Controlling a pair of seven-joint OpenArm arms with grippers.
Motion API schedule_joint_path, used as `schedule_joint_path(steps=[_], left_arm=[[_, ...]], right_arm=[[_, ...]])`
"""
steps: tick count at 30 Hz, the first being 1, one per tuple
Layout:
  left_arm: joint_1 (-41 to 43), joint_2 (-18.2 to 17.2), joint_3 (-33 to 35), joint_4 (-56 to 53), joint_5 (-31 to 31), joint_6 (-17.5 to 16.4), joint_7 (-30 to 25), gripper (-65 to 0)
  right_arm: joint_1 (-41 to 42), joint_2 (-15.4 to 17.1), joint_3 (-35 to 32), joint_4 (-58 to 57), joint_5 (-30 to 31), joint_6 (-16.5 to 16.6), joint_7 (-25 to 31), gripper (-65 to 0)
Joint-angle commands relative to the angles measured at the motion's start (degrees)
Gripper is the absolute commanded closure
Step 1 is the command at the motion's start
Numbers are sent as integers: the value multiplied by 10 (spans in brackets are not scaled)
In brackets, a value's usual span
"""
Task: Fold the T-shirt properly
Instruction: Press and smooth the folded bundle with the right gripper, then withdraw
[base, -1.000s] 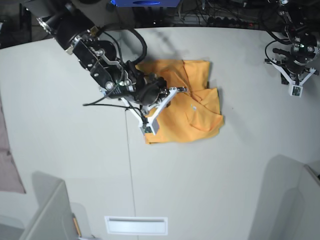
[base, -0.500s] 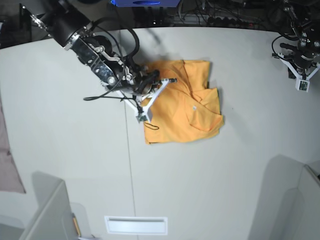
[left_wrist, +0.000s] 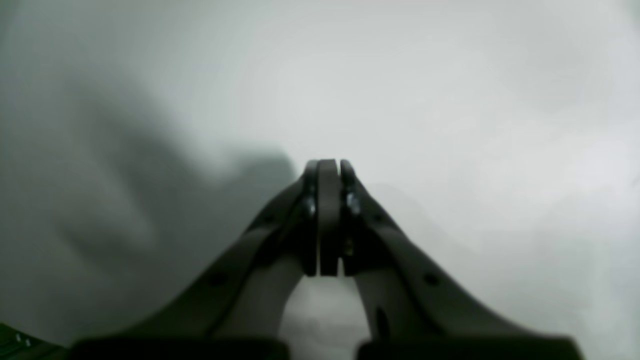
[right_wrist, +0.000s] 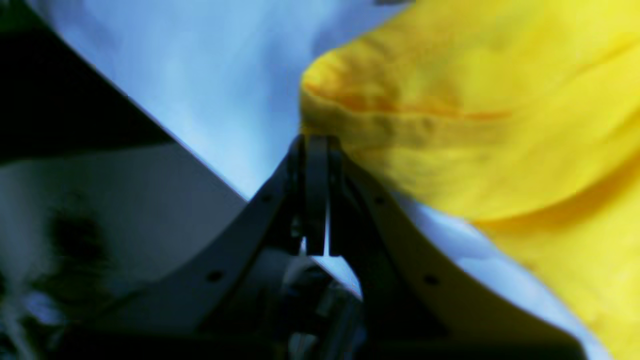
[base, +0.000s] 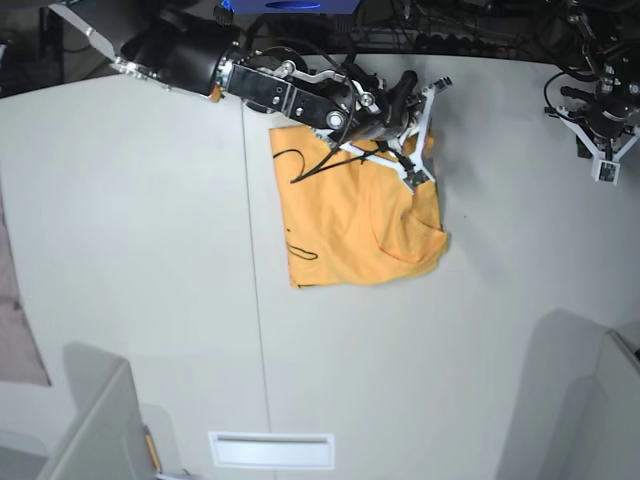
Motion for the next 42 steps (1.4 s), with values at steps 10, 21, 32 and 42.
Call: schedule_joint_path(steps=[10,21,32,42], left_arm=[[2,-8,-5,9,-3,-13,-9,0],[34,-10,-45,33,-215,-13,80,0],[34,-24,-127,30,-221,-13,92,0],[39,-36,-124,34,-222,-13,92,0]], right_arm=[[-25,57,172,117,-3,-3,4,0],[-6,33,187,3,-3,2,67,0],[53,-88,29,-170,-5,2,73,0],[73,-84,15,-89,-5,-39,29,0]])
